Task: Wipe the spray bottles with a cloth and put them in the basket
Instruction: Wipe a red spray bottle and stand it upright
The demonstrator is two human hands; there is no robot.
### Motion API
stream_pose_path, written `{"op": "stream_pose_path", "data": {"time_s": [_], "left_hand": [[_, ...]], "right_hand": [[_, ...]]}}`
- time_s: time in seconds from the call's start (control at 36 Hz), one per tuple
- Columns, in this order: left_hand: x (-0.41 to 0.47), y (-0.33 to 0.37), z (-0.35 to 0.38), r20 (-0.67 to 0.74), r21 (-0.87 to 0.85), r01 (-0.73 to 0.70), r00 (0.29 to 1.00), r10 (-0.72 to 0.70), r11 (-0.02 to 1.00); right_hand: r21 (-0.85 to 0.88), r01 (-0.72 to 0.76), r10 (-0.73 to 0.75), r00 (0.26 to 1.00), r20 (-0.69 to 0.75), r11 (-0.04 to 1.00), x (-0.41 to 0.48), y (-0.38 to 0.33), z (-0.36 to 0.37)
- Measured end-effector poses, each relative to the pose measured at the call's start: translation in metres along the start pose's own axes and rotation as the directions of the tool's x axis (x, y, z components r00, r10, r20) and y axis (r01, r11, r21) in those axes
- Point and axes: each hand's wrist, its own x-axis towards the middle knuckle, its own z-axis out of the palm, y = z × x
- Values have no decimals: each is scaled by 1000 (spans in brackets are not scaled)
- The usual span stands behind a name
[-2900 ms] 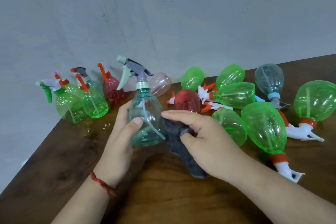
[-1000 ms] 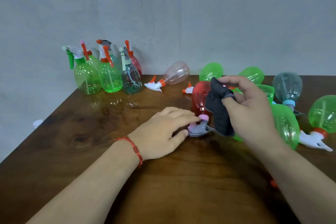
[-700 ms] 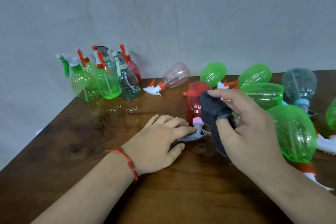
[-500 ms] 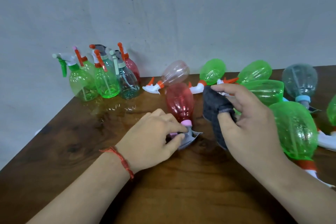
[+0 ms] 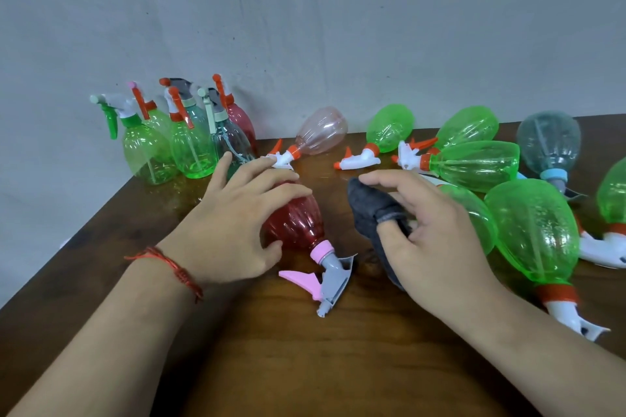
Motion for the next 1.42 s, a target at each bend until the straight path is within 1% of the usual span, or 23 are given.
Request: {"op": "stream_pose_path", "data": {"time_s": [0.06, 0.11, 0.17, 0.19, 0.25, 0.31, 0.39, 0.42, 0.5, 0.58, 0.64, 0.75, 0.81, 0.89, 0.92, 1.0, 1.11, 1.19, 1.25, 1.33, 1.36, 1.42], "left_hand": [[0, -1, 2, -28, 21, 14, 1000, -14, 1000], [1, -2, 3, -74, 52, 64, 995, -60, 997], [2, -1, 2, -107, 48, 121, 987, -115, 991], [2, 0, 0, -127, 15, 138, 983, -135, 990], [0, 1, -4, -159, -108, 166, 970, -182, 980], [-1, -1, -10, -102, -225, 202, 968, -229, 953], [-1, -1, -10, 46, -339, 256, 966, -256, 905], [-1, 1, -7, 64, -366, 266, 963, -261, 892], [1, 9, 1, 28, -425, 281, 954, -298, 861], [4, 18, 7, 56, -488, 286, 953, -297, 825], [5, 25, 12, 99, -538, 307, 948, -303, 785], [9, 36, 24, 146, -614, 364, 925, -352, 700], [11, 36, 28, 149, -678, 375, 912, -382, 632], [14, 33, 38, 167, -778, 357, 910, -378, 516], [14, 32, 40, 169, -794, 351, 912, -375, 496], [16, 32, 44, 156, -810, 334, 914, -374, 481], [17, 32, 44, 143, -867, 307, 909, -393, 394], [17, 35, 38, 55, -896, 233, 903, -426, 378], [15, 39, 29, -18, -929, 151, 893, -449, 337], [14, 40, 15, -135, -942, 37, 868, -478, 334], [14, 40, 12, -156, -950, 8, 856, -493, 313], [14, 41, 10, -147, -973, -28, 841, -521, 230]], "right_hand": [[2, -5, 5, 1000, 3, 1000, 0, 0, 0], [7, -8, 8, 1000, 6, 1000, 0, 0, 0], [8, -15, 15, 1000, 6, 1000, 0, 0, 0], [7, -17, 17, 1000, 2, 1000, -1, 0, 0], [12, -19, 19, 1000, -6, 1000, -1, 0, 0], [22, -30, 30, 1000, -1, 999, -1, 0, 0], [7, -45, 45, 999, 8, 999, -1, -3, -1], [-5, -53, 53, 999, 13, 999, -1, -4, -2], [-73, -117, 122, 990, 69, 991, 0, -4, -1], [-121, -202, 217, 967, 133, 972, 1, -3, 3], [-142, -246, 269, 947, 175, 959, 2, -3, 4], [-141, -295, 322, 916, 241, 945, 5, -4, 4], [-108, -317, 334, 909, 249, 942, 5, -5, 5], [-48, -362, 362, 898, 250, 931, 4, -5, 8], [-45, -370, 369, 894, 256, 928, 3, -4, 8], [-31, -403, 394, 872, 290, 915, 0, -2, 11], [73, -445, 405, 862, 305, 892, -1, -1, 13], [182, -421, 350, 879, 324, 889, -1, -6, 13], [262, -385, 296, 899, 323, 885, 0, -9, 10], [354, -308, 210, 934, 290, 883, 1, -13, 3], [380, -278, 184, 947, 265, 882, 1, -15, 1], [424, -235, 146, 961, 233, 874, 2, -17, -2]]}}
